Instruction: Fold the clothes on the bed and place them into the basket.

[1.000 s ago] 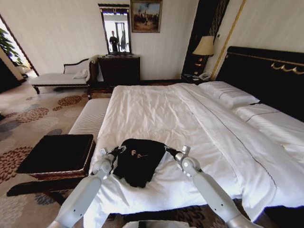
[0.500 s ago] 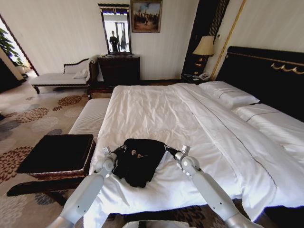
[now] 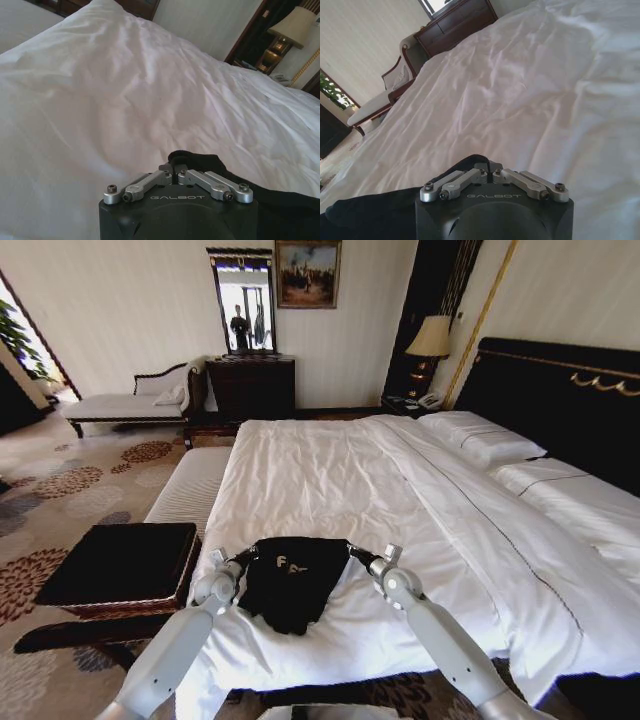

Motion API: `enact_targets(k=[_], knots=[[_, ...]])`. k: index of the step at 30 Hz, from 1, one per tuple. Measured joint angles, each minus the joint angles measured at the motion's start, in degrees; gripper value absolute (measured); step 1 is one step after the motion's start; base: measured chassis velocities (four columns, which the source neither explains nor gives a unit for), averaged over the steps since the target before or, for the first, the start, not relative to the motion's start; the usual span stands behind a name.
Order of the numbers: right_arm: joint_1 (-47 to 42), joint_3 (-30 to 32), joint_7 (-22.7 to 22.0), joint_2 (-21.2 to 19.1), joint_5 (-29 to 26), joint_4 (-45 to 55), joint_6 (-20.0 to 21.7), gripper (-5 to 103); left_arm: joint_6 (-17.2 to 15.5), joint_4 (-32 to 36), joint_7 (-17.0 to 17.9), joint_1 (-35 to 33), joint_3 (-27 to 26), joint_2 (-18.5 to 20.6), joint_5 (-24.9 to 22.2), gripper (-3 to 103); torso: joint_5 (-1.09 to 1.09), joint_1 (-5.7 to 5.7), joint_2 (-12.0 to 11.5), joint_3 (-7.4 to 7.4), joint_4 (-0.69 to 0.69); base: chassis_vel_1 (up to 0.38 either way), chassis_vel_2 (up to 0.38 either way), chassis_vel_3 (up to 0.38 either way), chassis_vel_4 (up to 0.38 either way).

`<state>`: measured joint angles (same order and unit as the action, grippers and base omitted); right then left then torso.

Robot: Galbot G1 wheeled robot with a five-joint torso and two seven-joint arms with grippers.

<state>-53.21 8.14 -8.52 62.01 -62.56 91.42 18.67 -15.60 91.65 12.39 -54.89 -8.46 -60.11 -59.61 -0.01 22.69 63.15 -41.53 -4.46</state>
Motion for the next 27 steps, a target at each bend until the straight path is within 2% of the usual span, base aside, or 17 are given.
enact_targets(k=[7,11,13,18,19,23,24,27], knots=[[2.2,0.5,-3.1,-3.2,-3.6,8.2,1.0,0,-0.1,8.1,2.2,2.6,0.9,4.4,-2.3,0,0.01,0.0,0.0,0.0,0.01,0.0,0.0,0.0,0.0],[7.3,0.9,-5.8,-5.7,-8.2,13.1,2.2,0,-0.8,13.5,4.9,9.6,2.5,7.9,-5.4,0,0.02,0.0,0.0,0.0,-0.03,0.0,0.0,0.0,0.0],[8.9,0.9,-6.3,-6.2,-9.1,13.6,2.5,0,-0.9,13.9,5.2,11.1,2.9,8.6,-5.9,0,0.03,0.0,0.0,0.0,-0.03,0.0,0.0,0.0,0.0],[18.6,0.0,-8.1,-9.4,-14.1,13.8,3.5,0,-1.8,15.6,6.8,22.6,6.8,13.9,-11.4,0,0.0,0.02,0.0,-0.01,0.03,0.0,0.0,0.0,0.0],[18.6,0.0,-8.1,-9.4,-14.1,13.8,3.5,0,-1.8,15.6,6.8,22.6,6.8,13.9,-11.4,0,0.0,0.02,0.0,-0.01,0.03,0.0,0.0,0.0,0.0],[25.2,-1.9,-9.2,-11.2,-16.7,12.7,4.2,0,-2.3,15.0,8.9,34.2,10.3,13.9,-15.7,0,0.04,0.0,0.0,0.0,-0.02,0.0,0.0,0.0,0.0],[25.2,-1.9,-9.2,-11.2,-16.7,12.7,4.2,0,-2.3,15.0,8.9,34.2,10.3,13.9,-15.7,0,0.04,0.0,0.0,0.0,-0.02,0.0,0.0,0.0,0.0],[31.3,-2.6,-10.4,-12.4,-19.4,11.6,4.6,0,-2.8,13.5,10.0,42.2,12.5,14.0,-19.1,0,0.03,0.01,0.0,-0.01,-0.03,0.0,0.0,0.0,0.0]])
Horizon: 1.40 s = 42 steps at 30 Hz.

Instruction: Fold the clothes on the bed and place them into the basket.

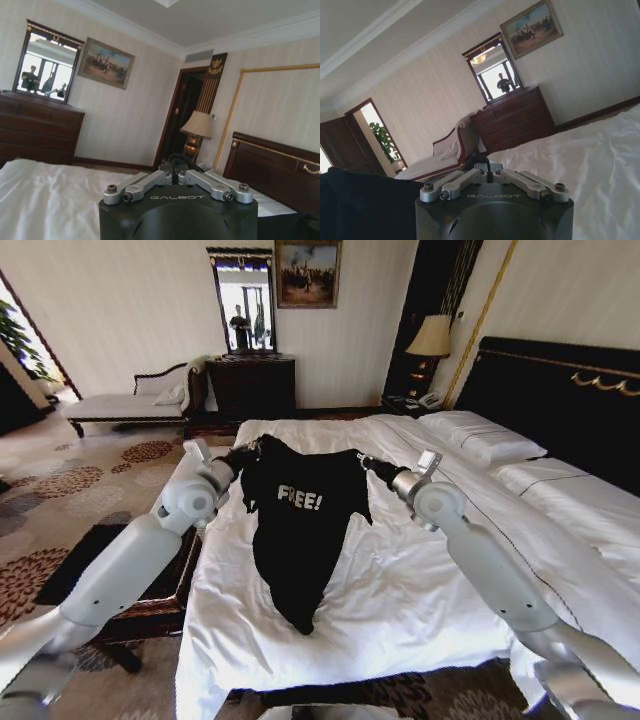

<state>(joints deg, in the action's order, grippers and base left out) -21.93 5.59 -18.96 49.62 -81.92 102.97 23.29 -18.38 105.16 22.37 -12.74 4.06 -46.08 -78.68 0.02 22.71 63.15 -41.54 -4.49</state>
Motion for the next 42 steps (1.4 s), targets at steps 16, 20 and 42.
enact_targets(k=[16,20,42], knots=[[15.3,-1.8,-0.5,-5.3,-5.9,-3.3,0.6,0,-3.6,4.7,2.3,18.0,6.1,6.9,-8.7,0,-0.02,-0.01,0.0,0.01,0.02,0.0,0.0,0.0,0.0],[17.0,-1.9,0.2,-6.3,-6.2,-3.3,0.6,0,-4.5,6.2,2.7,20.0,5.9,8.8,-10.6,0,-0.05,-0.01,0.0,0.01,0.05,0.0,0.0,0.0,0.0],[4.5,20.2,-17.9,-23.7,-43.8,26.2,6.6,0,-4.2,28.2,-2.6,9.0,-11.3,36.3,-32.8,0,0.0,-0.03,0.0,0.02,-0.02,0.0,0.0,0.0,0.0]])
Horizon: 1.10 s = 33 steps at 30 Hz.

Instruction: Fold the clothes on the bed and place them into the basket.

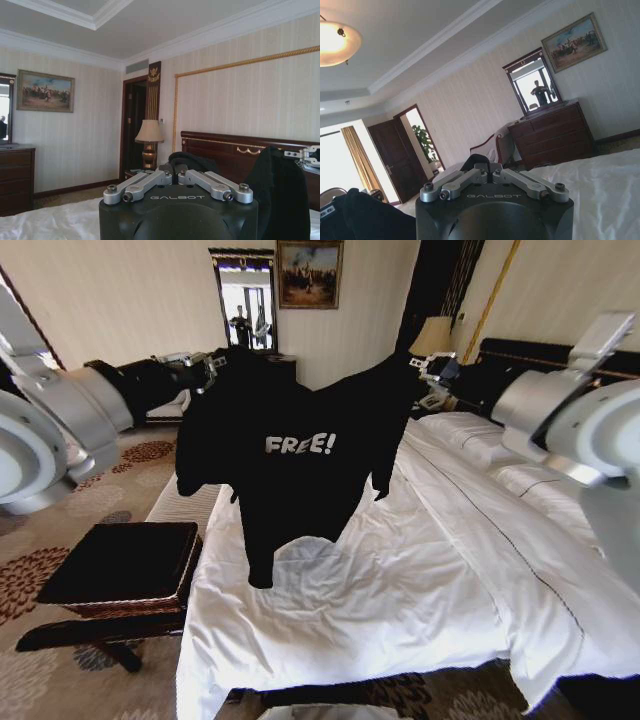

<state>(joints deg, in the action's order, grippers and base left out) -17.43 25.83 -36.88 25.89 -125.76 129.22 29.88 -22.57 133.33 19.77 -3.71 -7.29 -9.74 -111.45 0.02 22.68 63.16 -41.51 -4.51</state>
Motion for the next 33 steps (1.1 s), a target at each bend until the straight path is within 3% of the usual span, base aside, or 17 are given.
enact_targets(k=[5,12,20,28,31,33], knots=[[-1.9,4.1,-4.5,-3.1,-7.3,4.4,1.0,0,0.6,2.2,-1.1,0.2,-2.0,5.0,-6.0,0,-0.02,-0.01,0.0,0.0,0.08,0.0,0.0,0.0,0.0],[-1.8,6.9,-7.4,-5.1,-12.3,6.1,1.3,0,0.4,3.4,0.0,0.9,-3.4,6.4,-9.7,0,-0.03,0.02,0.0,-0.02,0.07,0.0,0.0,0.0,0.0],[-10.1,22.4,-9.1,-13.0,-23.5,8.3,2.3,0,0.8,5.8,1.1,-0.6,-6.2,7.3,-11.7,0,-0.03,0.01,0.0,-0.01,0.05,0.0,0.0,0.0,0.0],[-9.8,26.2,-12.1,-16.0,-29.2,8.7,4.4,0,1.1,7.8,2.7,-0.8,-6.1,5.7,-12.9,0,-0.02,0.02,0.0,-0.01,0.04,0.0,0.0,0.0,0.0],[-10.5,25.9,-12.7,-15.4,-28.5,8.8,5.2,0,1.1,7.8,3.0,-2.4,-5.9,4.8,-11.6,0,-0.02,0.01,0.0,-0.01,0.04,0.0,0.0,0.0,0.0],[-11.1,23.2,-12.7,-13.3,-24.6,8.1,5.6,0,1.0,6.9,3.9,-5.6,-5.3,2.6,-8.1,0,-0.01,0.0,0.0,0.0,0.06,0.0,0.0,0.0,0.0]])
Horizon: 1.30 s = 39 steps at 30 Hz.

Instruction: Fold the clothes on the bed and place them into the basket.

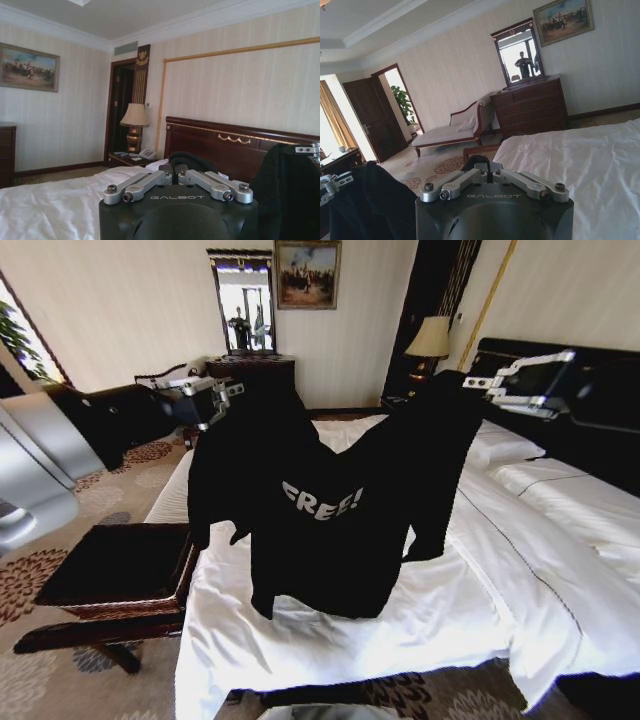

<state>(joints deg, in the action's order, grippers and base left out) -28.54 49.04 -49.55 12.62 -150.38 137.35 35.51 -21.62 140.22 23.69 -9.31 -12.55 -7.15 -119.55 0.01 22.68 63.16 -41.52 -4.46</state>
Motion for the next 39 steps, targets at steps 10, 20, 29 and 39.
enact_targets(k=[10,20,29,39], knots=[[-6.4,-20.5,9.9,19.6,32.4,-10.0,-0.4,0,-2.0,-12.7,4.4,-12.0,9.5,-19.2,22.6,0,-0.01,0.04,0.0,-0.04,-0.02,0.0,0.0,0.0,0.0],[-9.2,-38.4,21.0,34.7,58.4,-32.1,-3.3,0,-2.8,-32.0,2.8,-21.6,20.4,-39.0,42.3,0,0.0,0.04,0.0,-0.03,-0.01,0.0,0.0,0.0,0.0],[-8.5,-43.6,25.5,40.0,69.8,-44.3,-5.6,0,-0.5,-45.6,1.2,-22.6,23.4,-49.4,50.3,0,-0.01,0.0,0.0,-0.01,-0.01,0.0,0.0,0.0,0.0],[9.8,-55.7,34.6,55.4,83.0,-76.3,-11.9,0,2.9,-72.9,-1.0,-11.7,21.5,-63.2,58.1,0,0.01,0.02,0.0,-0.03,0.04,0.0,0.0,0.0,0.0]])
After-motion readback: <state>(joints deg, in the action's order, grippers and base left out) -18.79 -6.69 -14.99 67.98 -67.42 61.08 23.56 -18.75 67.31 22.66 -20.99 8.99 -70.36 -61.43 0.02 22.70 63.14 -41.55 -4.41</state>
